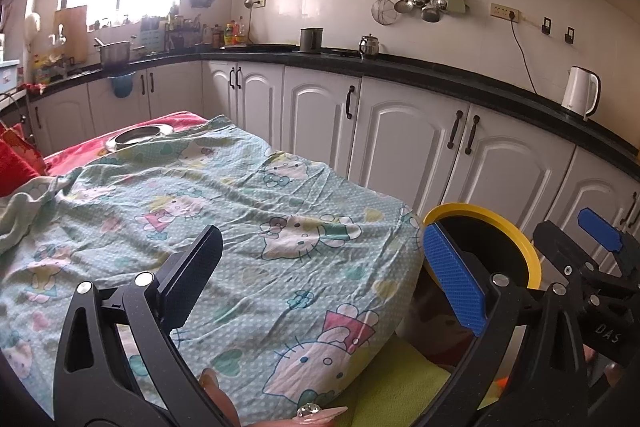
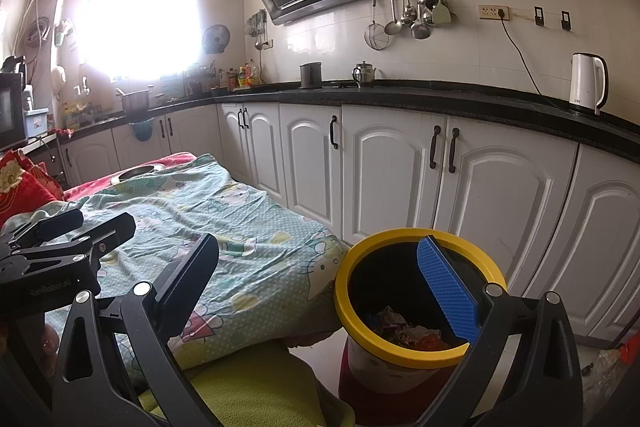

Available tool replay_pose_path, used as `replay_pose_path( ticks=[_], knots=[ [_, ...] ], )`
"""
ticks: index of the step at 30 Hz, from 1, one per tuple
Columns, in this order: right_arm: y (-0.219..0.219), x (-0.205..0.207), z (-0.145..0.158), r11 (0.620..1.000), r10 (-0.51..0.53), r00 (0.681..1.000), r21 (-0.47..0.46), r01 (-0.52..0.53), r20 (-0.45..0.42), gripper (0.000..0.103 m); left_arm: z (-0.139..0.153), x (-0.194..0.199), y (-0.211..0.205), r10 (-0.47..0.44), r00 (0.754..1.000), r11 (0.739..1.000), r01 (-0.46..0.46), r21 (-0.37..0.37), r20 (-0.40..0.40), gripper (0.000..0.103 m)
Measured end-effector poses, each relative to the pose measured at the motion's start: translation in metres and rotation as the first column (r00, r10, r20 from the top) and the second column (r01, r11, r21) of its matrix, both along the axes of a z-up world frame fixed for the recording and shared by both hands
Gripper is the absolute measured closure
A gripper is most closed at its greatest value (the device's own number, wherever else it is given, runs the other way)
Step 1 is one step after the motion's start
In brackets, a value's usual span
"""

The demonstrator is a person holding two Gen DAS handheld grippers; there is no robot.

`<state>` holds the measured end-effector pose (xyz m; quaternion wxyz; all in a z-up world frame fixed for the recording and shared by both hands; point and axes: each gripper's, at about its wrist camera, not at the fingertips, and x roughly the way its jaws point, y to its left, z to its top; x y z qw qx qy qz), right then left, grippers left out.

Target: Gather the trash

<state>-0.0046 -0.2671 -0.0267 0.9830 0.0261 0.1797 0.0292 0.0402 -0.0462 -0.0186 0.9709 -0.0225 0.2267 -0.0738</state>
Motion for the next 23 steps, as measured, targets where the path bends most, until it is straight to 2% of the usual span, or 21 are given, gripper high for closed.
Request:
replay_pose_path(
  ticks=[10,13,16,17,19,21,22,23],
  knots=[
    [-0.005,0.004,0.002,1.0,-0.008,1.0,0.014,0.009,-0.022,0.006,-0.006,0.005,0.009,-0.001,1.0,1.0,0.0,-0.025,-0.028,0.011],
    [-0.005,0.012,0.007,1.0,-0.01,0.999,0.029,0.011,-0.04,0.006,-0.005,0.006,0.022,0.016,0.999,0.998,-0.018,-0.057,-0.041,0.011],
    [0.011,0.025,0.023,0.999,0.044,0.998,0.026,-0.043,-0.034,0.006,-0.005,0.007,0.055,0.091,0.993,0.991,-0.097,-0.096,-0.072,0.011],
    [0.021,0.03,0.029,0.997,0.066,0.998,0.033,-0.066,-0.024,0.006,-0.005,0.006,0.079,0.155,0.984,0.982,-0.164,-0.1,-0.09,0.011],
    [0.056,0.047,0.042,0.985,0.169,0.985,0.028,-0.168,-0.037,0.006,-0.007,0.005,0.132,0.298,0.947,0.949,-0.308,-0.072,-0.122,0.011],
    [0.097,0.06,0.048,0.964,0.265,0.962,0.047,-0.262,-0.065,0.006,-0.01,-0.002,0.185,0.448,0.883,0.888,-0.457,-0.041,-0.138,0.011],
    [0.123,0.067,0.049,0.941,0.336,0.938,0.066,-0.331,-0.09,0.006,-0.014,-0.009,0.224,0.559,0.815,0.824,-0.566,-0.009,-0.153,0.011],
    [0.161,0.074,0.047,0.904,0.427,0.895,0.074,-0.421,-0.13,0.006,-0.019,-0.015,0.256,0.639,0.749,0.764,-0.645,0.027,-0.174,0.011]
  ],
)
